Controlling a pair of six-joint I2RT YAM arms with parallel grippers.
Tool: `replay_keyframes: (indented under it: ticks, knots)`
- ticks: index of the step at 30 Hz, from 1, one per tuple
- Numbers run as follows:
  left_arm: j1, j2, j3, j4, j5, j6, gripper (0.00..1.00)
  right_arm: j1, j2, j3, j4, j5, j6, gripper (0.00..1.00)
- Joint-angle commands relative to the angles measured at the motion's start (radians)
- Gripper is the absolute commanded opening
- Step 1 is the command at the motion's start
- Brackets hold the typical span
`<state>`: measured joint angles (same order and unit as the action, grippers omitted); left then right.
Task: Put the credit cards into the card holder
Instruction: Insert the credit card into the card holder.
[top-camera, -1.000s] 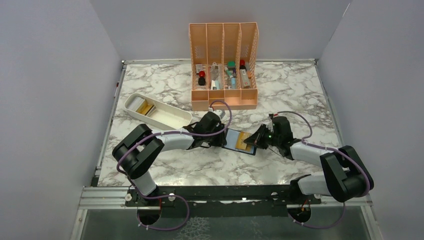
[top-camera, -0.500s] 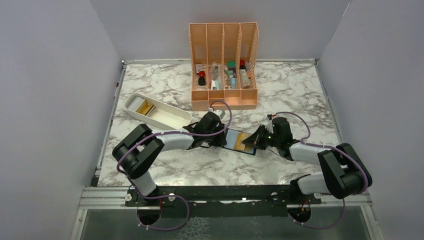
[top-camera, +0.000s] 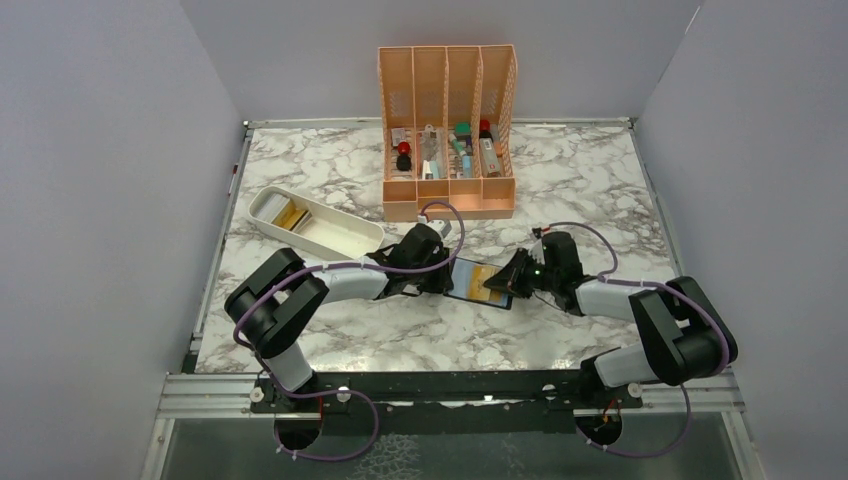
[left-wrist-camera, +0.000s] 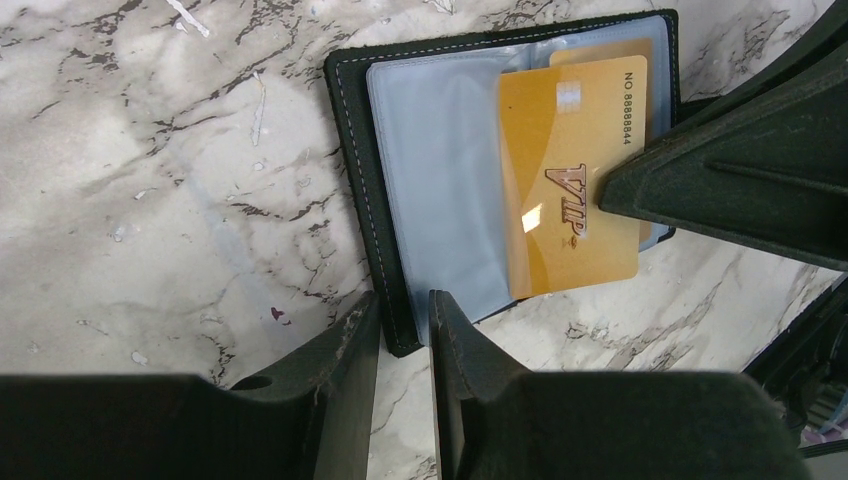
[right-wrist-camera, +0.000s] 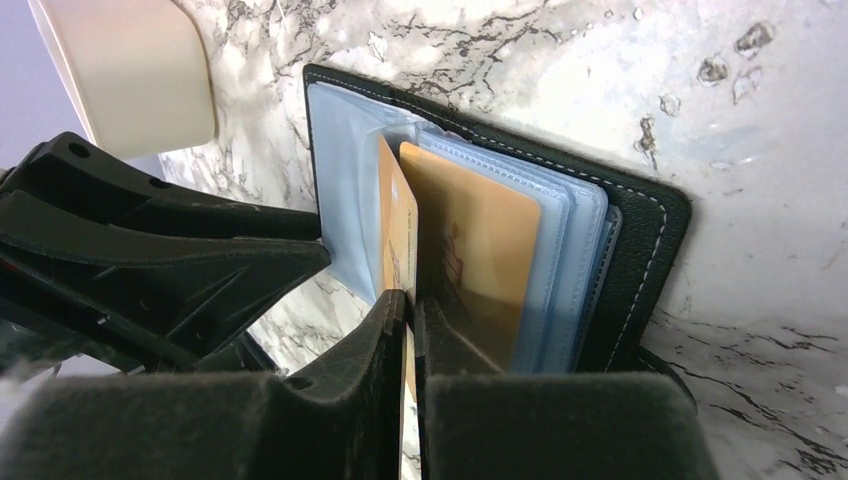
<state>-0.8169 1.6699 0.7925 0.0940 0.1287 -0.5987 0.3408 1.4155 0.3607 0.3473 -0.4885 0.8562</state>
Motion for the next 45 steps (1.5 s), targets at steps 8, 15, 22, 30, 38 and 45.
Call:
replay_keyframes:
  ticks: [8,15,22,30,38,45]
  knots:
    - [-0.027,0.025,-0.013,-0.037,0.009,-0.006,0.27,0.006,-0.029,-0.006,-0.056,0.103,0.003,0.01]
    - [-0.031,0.025,-0.009,-0.037,0.009,-0.009,0.27,0.006,-0.059,-0.05,-0.02,0.137,0.027,0.01]
    - [-0.036,0.025,-0.009,-0.035,0.008,-0.013,0.27,0.005,-0.041,-0.041,-0.014,0.116,-0.004,0.01]
    - [-0.045,0.053,-0.001,-0.035,0.009,-0.014,0.27,0.006,0.043,-0.004,-0.003,0.026,-0.058,0.08]
    - [-0.054,0.053,0.009,-0.036,0.008,-0.015,0.27,0.006,0.055,0.093,-0.148,0.021,-0.165,0.06]
    - [-0.059,0.054,0.003,-0.038,0.005,-0.015,0.27,0.006,0.082,0.136,-0.252,0.075,-0.221,0.19]
